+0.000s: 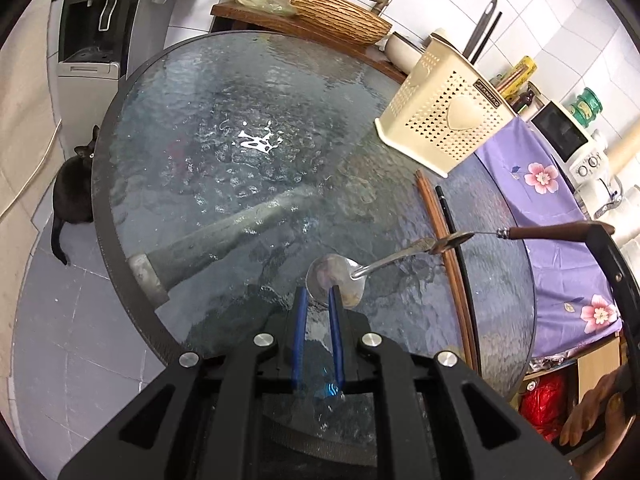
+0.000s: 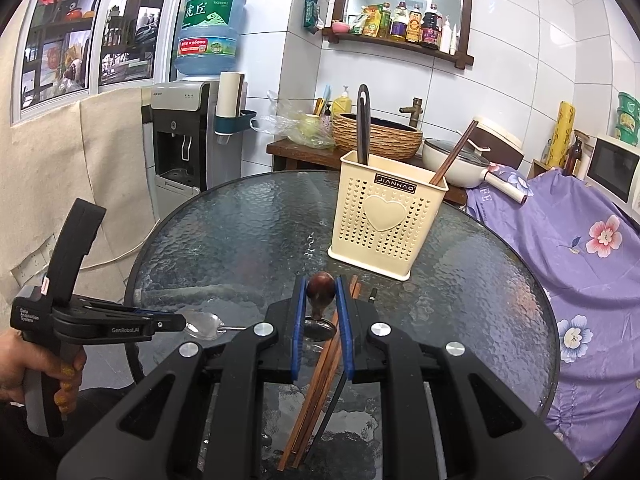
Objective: Organize utensils
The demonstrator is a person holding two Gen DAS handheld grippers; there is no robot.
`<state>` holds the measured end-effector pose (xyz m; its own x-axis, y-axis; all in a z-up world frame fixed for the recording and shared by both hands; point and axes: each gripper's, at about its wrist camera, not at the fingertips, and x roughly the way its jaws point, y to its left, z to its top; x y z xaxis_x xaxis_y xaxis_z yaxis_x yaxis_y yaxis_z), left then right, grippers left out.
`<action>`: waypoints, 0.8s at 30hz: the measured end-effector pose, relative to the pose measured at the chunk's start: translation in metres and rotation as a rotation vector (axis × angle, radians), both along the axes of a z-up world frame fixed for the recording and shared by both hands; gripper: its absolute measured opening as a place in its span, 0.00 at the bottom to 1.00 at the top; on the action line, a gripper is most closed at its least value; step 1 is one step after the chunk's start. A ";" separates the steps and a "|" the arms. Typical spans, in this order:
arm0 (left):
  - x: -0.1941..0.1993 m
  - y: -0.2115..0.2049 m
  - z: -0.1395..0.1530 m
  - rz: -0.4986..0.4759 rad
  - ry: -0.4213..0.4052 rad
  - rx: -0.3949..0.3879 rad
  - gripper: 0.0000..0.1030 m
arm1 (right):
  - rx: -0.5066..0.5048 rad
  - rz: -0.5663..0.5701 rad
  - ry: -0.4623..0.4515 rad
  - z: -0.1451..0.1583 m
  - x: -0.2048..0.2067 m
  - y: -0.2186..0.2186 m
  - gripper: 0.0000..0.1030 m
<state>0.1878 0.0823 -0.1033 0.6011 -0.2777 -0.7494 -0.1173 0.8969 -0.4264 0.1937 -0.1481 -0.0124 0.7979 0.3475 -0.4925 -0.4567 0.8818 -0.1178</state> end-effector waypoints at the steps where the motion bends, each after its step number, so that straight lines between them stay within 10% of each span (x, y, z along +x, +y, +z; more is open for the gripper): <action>1: 0.002 0.001 0.000 0.003 0.000 -0.003 0.11 | -0.001 0.001 0.000 0.000 0.000 0.000 0.15; 13: 0.017 0.006 -0.005 0.013 0.001 -0.052 0.06 | -0.001 0.000 0.000 0.000 0.001 0.000 0.15; 24: 0.017 -0.007 0.035 -0.027 -0.127 0.096 0.01 | 0.006 0.003 -0.008 0.002 0.001 -0.001 0.15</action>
